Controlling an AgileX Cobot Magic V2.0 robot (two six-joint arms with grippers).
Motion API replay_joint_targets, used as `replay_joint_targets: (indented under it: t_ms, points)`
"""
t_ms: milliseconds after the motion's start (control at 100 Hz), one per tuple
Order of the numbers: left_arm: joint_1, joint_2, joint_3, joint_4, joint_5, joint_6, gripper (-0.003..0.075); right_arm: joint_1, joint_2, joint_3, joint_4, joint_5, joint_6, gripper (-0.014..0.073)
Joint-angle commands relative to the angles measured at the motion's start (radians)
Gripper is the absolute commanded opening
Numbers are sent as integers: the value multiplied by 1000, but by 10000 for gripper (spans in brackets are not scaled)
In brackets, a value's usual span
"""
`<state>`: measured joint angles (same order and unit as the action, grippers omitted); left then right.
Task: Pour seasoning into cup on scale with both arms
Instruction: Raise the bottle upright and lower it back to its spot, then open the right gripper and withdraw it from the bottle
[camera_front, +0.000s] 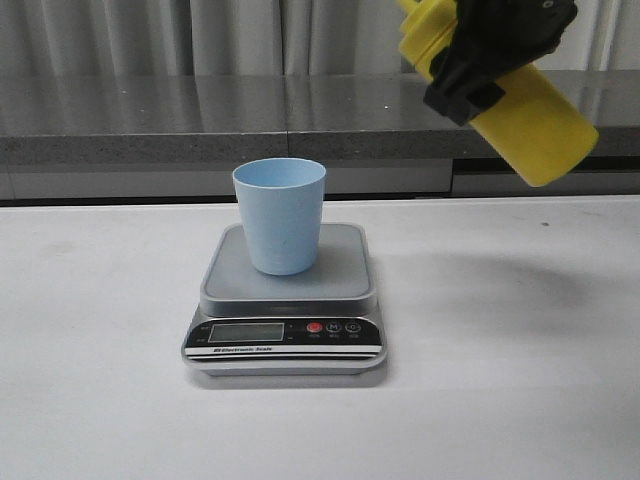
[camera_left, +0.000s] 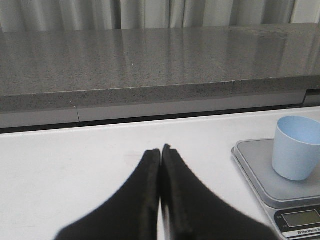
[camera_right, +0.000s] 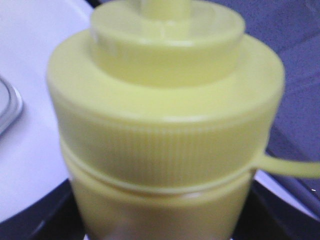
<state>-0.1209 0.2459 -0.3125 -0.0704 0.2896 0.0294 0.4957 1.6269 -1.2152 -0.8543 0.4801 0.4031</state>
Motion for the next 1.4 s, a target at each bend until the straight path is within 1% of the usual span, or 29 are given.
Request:
replay_joint_targets:
  t_ms: [0, 120, 290, 350, 480, 580, 650, 770, 870, 980, 1150, 1390]
  points:
    - [5, 9, -26, 0, -85, -3, -20, -48, -84, 15, 64, -181, 34, 213]
    - [5, 9, -26, 0, -85, -3, -20, -113, -124, 115, 172, -410, 34, 213]
    - [5, 9, -26, 0, -85, -3, -20, -183, -137, 276, 190, -707, 34, 213]
    - [5, 9, -26, 0, -85, -3, -20, -206, -137, 334, 197, -842, 34, 213]
    - [5, 9, -26, 0, -85, -3, -20, -261, -136, 469, 253, -1123, 34, 213]
    - [5, 9, -26, 0, -85, -3, -20, -295, -135, 547, 307, -1263, 32, 213]
    - [5, 9, -26, 0, -85, -3, -20, -313, -134, 575, 310, -1302, 26, 213]
    - [5, 9, -26, 0, -85, -3, -20, -321, -114, 590, 309, -1319, 24, 213]
    - [5, 9, -26, 0, -85, -3, -20, -321, -65, 590, 309, -1369, 21, 213]
    - [5, 9, -26, 0, -85, -3, -20, -321, -5, 590, 309, -1432, -13, 213]
    - [5, 9, -26, 0, -85, -3, -20, -321, 56, 590, 309, -1438, -79, 213]
    - [5, 9, -26, 0, -85, -3, -20, -321, 104, 590, 309, -1442, -126, 213]
